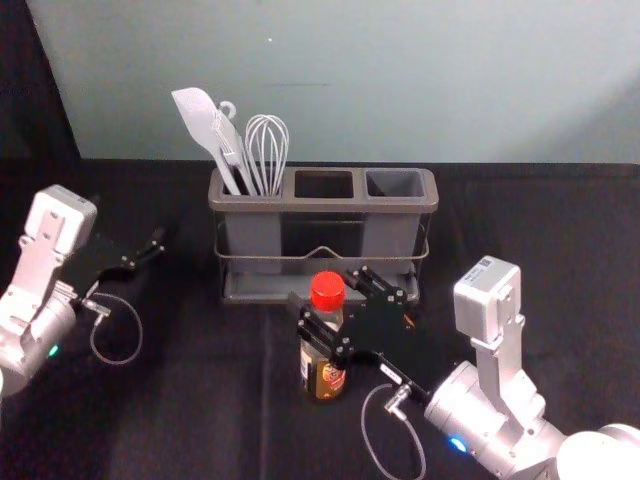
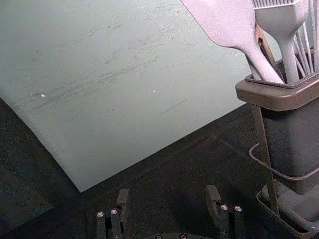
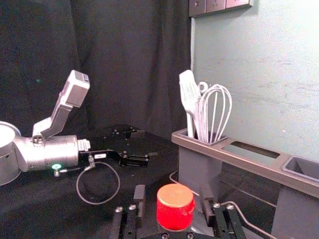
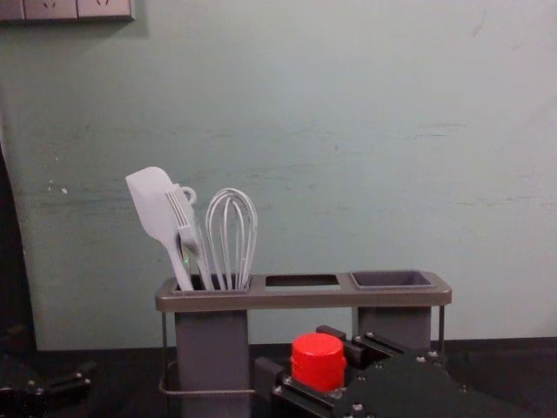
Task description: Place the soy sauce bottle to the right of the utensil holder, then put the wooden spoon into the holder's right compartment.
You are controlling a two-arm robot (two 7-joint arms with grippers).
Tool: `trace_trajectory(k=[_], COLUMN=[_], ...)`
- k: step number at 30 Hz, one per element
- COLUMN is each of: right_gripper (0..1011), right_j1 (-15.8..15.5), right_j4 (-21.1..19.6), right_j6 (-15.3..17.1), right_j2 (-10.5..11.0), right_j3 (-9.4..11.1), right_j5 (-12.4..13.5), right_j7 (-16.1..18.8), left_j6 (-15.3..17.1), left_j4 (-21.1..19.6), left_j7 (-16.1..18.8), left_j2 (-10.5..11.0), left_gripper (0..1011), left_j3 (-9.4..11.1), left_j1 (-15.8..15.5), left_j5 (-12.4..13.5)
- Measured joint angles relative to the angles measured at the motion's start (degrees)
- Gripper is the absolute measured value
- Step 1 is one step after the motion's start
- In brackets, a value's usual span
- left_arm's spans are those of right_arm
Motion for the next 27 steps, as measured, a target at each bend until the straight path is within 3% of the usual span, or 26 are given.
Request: trace_trajectory(k=[2,3,5,9,18,27], right_gripper=[681,609,573,410,386,386], right_j1=[-0.09,-0.21,-0.35,-0.67,-1.85,-4.08], right_j4=[-0.08,-0.16,-0.24,-0.31,-2.12,-7.28], right_j6=[0.07,0.14,0.2,0.57,0.94,1.04], right_j2=[-0.1,-0.21,-0.34,-0.82,-1.19,-0.12], right_j3=[0.17,0.37,0.57,1.18,2.92,7.04], right_j5=[-0.19,-0.38,-0.49,-0.53,-0.42,1.38], right_j7=[0.04,0.12,0.26,0.86,1.88,2.82], left_j6=[0.0,0.0,0.0,0.0,0.0,0.0], left_j4=[0.0,0.0,0.0,0.0,0.0,0.0], left_j7=[0.0,0.0,0.0,0.0,0.0,0.0], left_j2=[0.0,0.0,0.0,0.0,0.0,0.0], left_gripper=[1000,1000,1000,1000,1000,1000], left_j3=[0.0,0.0,0.0,0.0,0.0,0.0], left_j1=[0.0,0.0,0.0,0.0,0.0,0.0], left_j5=[0.0,0.0,0.0,0.0,0.0,0.01])
